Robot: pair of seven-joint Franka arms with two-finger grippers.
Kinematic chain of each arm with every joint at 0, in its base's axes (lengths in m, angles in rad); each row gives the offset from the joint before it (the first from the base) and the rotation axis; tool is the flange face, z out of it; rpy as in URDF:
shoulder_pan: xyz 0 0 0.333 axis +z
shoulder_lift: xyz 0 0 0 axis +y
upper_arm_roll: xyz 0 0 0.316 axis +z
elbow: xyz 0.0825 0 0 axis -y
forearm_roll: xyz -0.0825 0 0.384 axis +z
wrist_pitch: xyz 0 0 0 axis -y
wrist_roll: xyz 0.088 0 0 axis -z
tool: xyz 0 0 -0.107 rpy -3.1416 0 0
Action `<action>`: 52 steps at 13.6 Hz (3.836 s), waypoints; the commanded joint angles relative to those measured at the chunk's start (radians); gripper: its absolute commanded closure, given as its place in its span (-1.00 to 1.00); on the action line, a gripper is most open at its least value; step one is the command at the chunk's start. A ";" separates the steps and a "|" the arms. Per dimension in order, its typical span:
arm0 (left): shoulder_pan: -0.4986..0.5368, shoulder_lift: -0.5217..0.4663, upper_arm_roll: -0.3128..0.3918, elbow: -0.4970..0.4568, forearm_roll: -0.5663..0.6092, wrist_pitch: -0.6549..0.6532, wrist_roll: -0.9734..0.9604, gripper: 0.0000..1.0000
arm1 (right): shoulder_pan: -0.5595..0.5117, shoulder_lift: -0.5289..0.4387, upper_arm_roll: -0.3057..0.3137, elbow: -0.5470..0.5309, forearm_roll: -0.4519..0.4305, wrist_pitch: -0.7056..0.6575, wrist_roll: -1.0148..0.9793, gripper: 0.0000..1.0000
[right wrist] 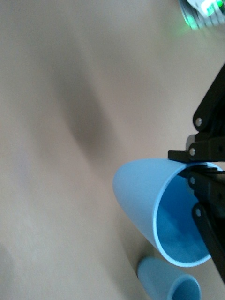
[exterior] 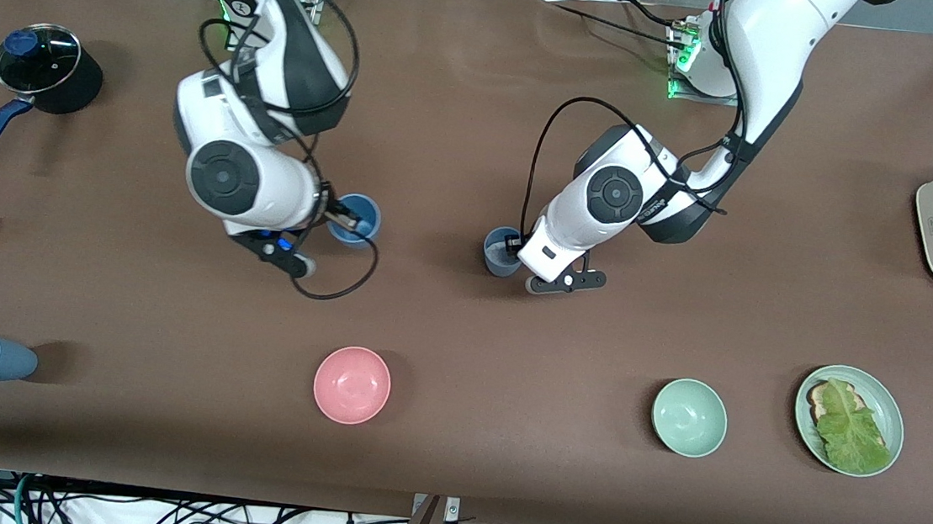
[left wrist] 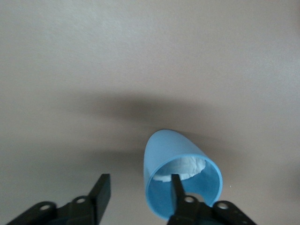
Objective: Stack blue cups with both arms
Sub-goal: 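Carry both blue cups toward each other at mid-table, then lower the left gripper's cup into the right gripper's cup, then open the left gripper and return it to rest, then release the stacked cups with the right gripper and lift away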
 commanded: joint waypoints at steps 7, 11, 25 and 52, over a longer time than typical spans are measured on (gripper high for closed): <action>0.136 -0.131 -0.002 0.245 0.155 -0.528 0.284 -1.00 | 0.166 0.179 -0.004 0.239 0.112 0.211 0.310 1.00; 0.238 -0.249 -0.005 0.244 0.133 -0.602 0.478 -1.00 | 0.211 0.223 -0.003 0.239 0.118 0.313 0.365 1.00; 0.266 -0.528 0.294 0.098 -0.055 -0.584 0.806 -1.00 | 0.263 0.257 -0.003 0.228 0.113 0.308 0.370 1.00; 0.277 -0.573 0.335 0.034 -0.052 -0.562 0.898 -1.00 | -0.025 -0.111 -0.230 -0.043 -0.069 -0.114 -0.501 -1.00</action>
